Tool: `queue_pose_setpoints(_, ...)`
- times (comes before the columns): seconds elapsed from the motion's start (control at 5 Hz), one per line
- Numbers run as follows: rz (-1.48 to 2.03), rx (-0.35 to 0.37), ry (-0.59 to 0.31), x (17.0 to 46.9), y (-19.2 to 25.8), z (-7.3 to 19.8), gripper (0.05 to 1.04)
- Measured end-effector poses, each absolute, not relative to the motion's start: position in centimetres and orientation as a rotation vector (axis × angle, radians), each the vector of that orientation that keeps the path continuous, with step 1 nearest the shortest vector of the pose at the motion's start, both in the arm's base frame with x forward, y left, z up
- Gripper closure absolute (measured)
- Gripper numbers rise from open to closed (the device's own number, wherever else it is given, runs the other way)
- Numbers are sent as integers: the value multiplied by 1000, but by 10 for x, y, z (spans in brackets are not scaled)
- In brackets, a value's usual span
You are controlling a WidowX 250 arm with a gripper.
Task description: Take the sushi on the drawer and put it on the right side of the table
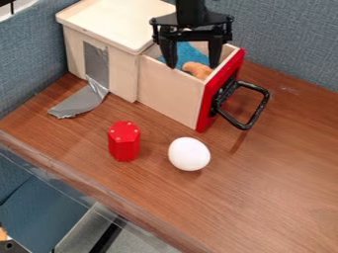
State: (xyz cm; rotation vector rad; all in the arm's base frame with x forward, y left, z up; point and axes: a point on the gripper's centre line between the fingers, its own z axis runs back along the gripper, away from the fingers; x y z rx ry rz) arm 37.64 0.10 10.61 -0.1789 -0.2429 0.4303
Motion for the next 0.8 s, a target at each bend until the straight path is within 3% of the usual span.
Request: queue_pose_setpoints(0.8, 685, -232, -345, 414, 2, 127, 84)
